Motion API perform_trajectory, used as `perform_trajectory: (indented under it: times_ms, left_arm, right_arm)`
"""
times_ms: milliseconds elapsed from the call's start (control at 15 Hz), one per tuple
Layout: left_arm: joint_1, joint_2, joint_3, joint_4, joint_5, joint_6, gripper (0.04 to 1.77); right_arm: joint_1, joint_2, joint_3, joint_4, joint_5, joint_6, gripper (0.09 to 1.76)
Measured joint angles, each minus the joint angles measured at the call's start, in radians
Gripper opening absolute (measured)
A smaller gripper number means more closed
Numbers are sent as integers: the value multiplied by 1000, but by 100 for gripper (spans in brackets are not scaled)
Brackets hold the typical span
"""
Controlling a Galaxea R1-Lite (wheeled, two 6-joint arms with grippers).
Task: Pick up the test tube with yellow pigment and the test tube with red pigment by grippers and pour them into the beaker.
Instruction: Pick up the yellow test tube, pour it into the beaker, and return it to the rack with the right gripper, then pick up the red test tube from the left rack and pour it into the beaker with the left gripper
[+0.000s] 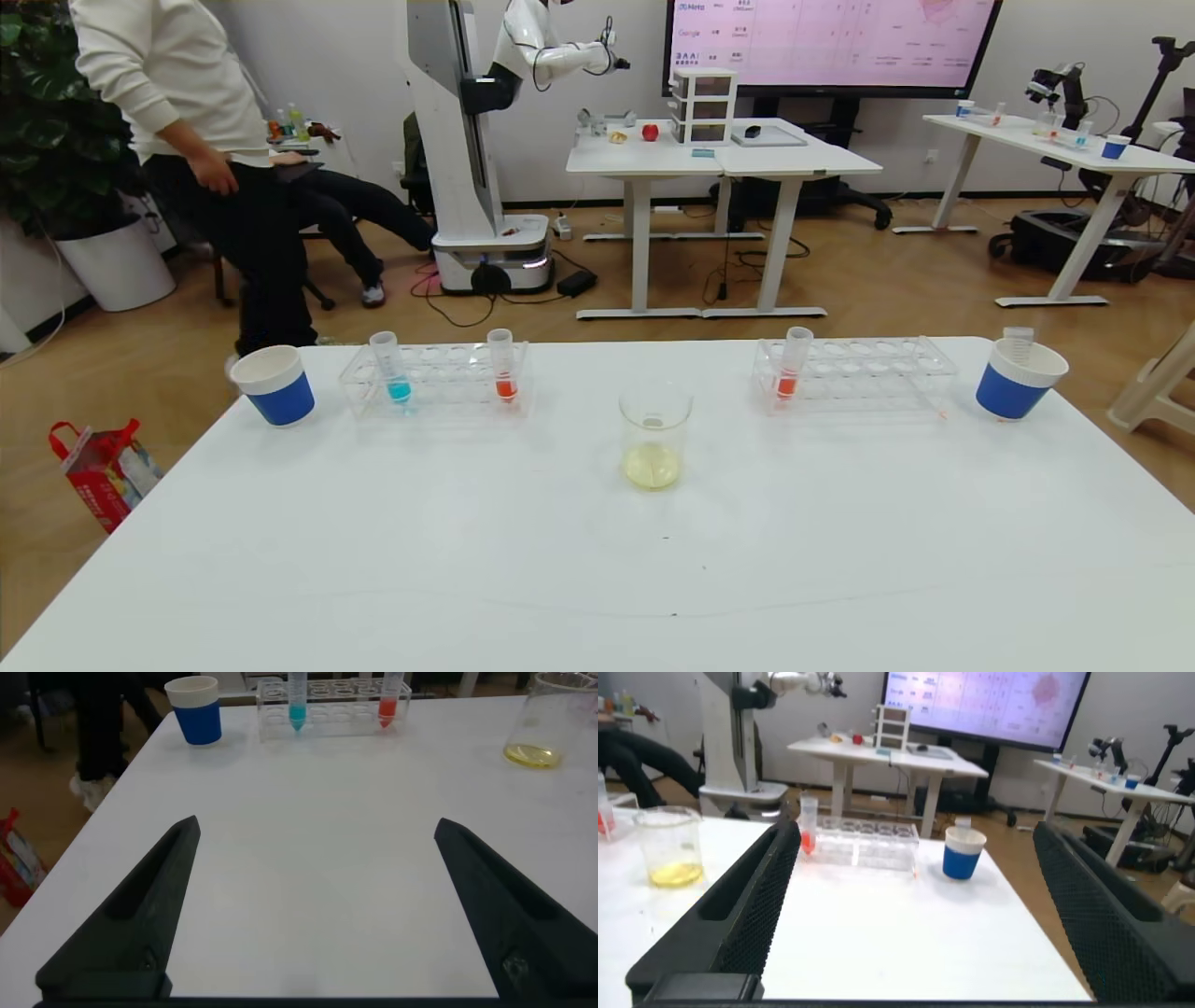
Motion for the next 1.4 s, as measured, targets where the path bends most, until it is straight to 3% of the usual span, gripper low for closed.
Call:
perform_trajectory:
  times_ms: [200, 333, 667, 867, 1133, 1400]
  left_arm:
    - [0, 0, 0, 0, 0, 0, 175]
    - [0, 0, 0, 0, 0, -1, 175]
    - [0, 0, 0, -4, 9, 3, 175]
    - [0, 11, -61, 5, 32, 17, 175]
    - [-9, 211, -221, -40, 33, 23, 175]
    - [-15, 585, -343, -310, 34, 21, 175]
  right_arm:
    - [0, -18, 127, 108, 9, 0, 174]
    - [0, -21, 144, 179, 40, 8, 174]
    - [0, -21, 150, 189, 43, 28, 174]
    - [0, -21, 151, 188, 39, 47, 174]
    - [0, -21, 151, 188, 39, 47, 174]
    - [0, -21, 151, 188, 39, 47, 174]
